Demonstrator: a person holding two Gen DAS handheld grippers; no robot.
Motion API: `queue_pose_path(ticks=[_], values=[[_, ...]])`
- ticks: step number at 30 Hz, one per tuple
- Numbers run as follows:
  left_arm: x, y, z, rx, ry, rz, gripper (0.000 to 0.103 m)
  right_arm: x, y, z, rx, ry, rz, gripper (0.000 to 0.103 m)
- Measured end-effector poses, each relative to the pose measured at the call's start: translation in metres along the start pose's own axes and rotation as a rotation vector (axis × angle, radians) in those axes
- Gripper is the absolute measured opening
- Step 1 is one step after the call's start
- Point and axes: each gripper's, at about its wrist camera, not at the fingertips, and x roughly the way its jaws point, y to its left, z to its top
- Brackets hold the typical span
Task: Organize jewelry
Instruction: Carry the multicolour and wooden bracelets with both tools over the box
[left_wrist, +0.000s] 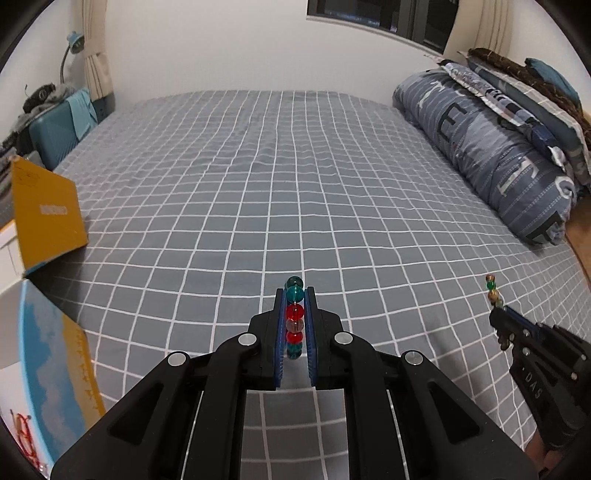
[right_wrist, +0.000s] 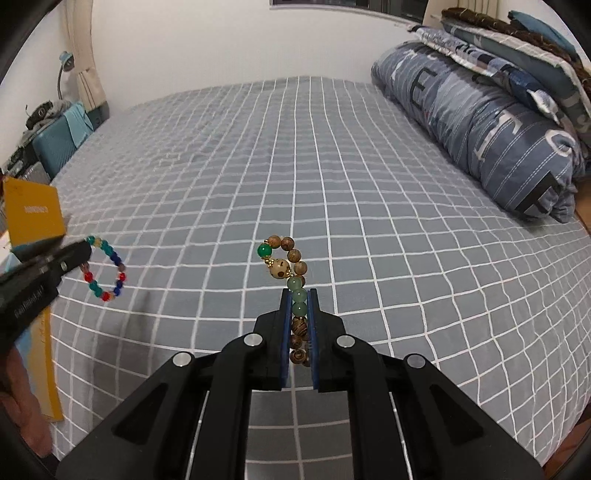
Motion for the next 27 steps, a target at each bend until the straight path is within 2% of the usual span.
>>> queue_pose_path(ticks=[4,15,18,27], values=[[-0.017,0.002,-0.006,-0.007,-0.012,-0.011,0.009,-0.023,0.007,0.0,-0.007,-0.039,-0.001,0.007],[-0.079,0.023,-0.021,-0.017,-0.067,0.025,0.009,-0.066,0.041,-0.012,-0.032,-0.078,0.044,0.007],[-0.096,0.033,-0.029,-0.023,-0.073,0.061,0.009,-0.076,0.057,-0.015,-0.053,-0.088,0.057,0.007],[-0.14,0.079,-0.05,-0.071,-0.096,0.1,0.009,-0.1,0.116,-0.022,-0.112,-0.11,0.122,0.008]])
